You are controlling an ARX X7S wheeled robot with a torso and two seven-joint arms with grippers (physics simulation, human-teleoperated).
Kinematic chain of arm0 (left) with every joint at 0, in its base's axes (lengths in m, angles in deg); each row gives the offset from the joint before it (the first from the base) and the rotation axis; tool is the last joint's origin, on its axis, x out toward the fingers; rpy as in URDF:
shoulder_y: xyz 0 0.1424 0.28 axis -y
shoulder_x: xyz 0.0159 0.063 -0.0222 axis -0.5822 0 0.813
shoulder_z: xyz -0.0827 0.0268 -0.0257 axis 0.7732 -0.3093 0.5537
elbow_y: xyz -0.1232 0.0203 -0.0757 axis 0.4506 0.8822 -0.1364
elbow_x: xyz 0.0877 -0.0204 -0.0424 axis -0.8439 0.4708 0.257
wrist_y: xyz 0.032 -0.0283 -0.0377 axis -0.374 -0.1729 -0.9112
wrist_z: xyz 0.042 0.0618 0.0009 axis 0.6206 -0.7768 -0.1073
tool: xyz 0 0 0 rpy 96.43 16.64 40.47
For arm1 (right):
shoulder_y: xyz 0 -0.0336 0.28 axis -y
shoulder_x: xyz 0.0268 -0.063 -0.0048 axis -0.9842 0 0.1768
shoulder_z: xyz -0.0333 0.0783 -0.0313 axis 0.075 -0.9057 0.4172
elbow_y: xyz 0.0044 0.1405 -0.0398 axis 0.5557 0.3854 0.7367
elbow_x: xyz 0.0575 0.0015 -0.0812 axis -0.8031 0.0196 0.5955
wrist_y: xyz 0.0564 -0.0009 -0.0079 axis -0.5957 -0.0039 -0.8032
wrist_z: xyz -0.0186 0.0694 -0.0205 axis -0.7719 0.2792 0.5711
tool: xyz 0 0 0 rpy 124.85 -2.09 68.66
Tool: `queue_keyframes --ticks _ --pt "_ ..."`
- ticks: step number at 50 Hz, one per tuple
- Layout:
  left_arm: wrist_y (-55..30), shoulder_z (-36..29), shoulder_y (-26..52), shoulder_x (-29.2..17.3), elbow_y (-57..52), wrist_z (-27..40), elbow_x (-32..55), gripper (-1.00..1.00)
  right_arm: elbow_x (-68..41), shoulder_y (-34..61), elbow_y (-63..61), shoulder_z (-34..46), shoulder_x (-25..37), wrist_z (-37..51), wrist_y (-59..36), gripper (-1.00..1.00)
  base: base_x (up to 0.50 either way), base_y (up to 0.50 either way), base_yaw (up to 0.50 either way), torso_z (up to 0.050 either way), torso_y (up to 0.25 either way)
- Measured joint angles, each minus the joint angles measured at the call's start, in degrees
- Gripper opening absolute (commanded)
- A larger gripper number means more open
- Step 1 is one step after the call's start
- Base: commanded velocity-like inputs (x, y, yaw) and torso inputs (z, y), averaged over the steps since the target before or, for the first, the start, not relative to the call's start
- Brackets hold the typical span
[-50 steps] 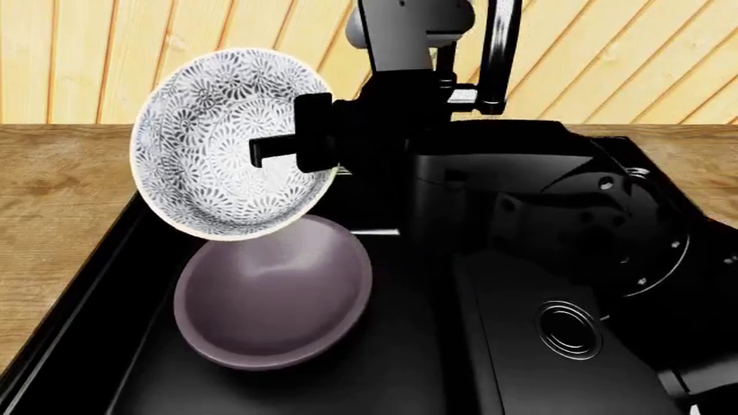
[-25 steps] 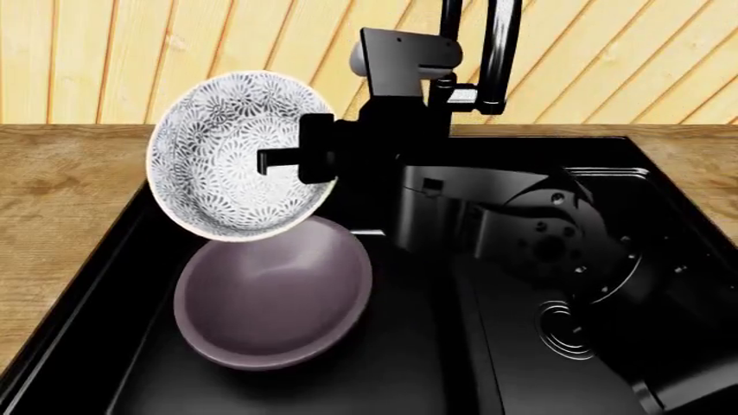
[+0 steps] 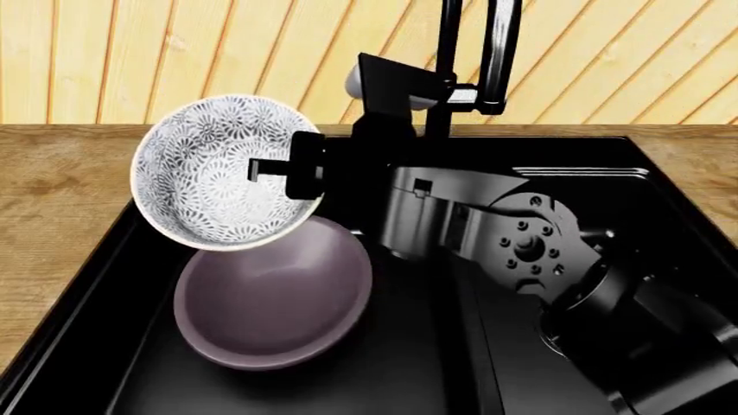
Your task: Stack the bowls in the sink.
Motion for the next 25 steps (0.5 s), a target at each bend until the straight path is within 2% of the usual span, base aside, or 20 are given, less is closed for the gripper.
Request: queue_keyframes --ticks 25 --pt "-0.2 0.1 0.1 0.2 0.0 0.2 0.1 1.0 -4.6 -0.3 2.3 -0.1 0.0 3.0 -1.5 -1.0 0.0 0.0 0.0 0.0 0.0"
